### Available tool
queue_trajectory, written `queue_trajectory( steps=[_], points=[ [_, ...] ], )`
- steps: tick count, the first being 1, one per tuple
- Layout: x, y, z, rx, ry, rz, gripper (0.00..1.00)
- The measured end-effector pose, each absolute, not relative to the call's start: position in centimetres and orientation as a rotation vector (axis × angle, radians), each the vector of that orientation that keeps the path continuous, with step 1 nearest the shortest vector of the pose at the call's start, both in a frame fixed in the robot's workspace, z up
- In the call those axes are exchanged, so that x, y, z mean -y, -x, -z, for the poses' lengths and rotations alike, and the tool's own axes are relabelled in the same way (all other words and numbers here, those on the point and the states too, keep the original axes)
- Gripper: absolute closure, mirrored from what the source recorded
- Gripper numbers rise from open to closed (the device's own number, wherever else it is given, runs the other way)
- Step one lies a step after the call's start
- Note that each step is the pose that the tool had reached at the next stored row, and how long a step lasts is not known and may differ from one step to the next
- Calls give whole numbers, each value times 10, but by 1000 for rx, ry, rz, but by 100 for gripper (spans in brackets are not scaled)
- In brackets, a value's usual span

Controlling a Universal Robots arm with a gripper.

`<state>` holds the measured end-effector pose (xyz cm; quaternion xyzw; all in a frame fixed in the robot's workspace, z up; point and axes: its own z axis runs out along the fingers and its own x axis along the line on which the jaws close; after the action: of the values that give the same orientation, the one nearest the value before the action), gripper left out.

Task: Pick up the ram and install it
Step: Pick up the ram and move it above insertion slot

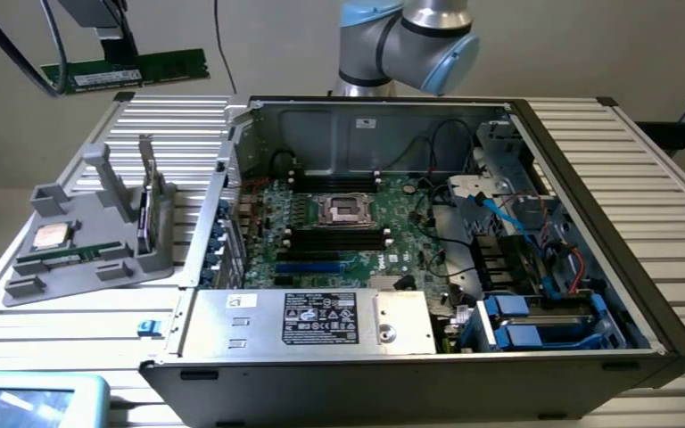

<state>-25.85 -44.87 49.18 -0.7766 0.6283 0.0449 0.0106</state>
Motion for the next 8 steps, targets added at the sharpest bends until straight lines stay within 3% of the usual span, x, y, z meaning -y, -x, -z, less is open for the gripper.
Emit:
queue_trajectory(
  steps=[8],
  points=[
    [449, 233, -489, -1960, 2422, -141, 89]
  ],
)
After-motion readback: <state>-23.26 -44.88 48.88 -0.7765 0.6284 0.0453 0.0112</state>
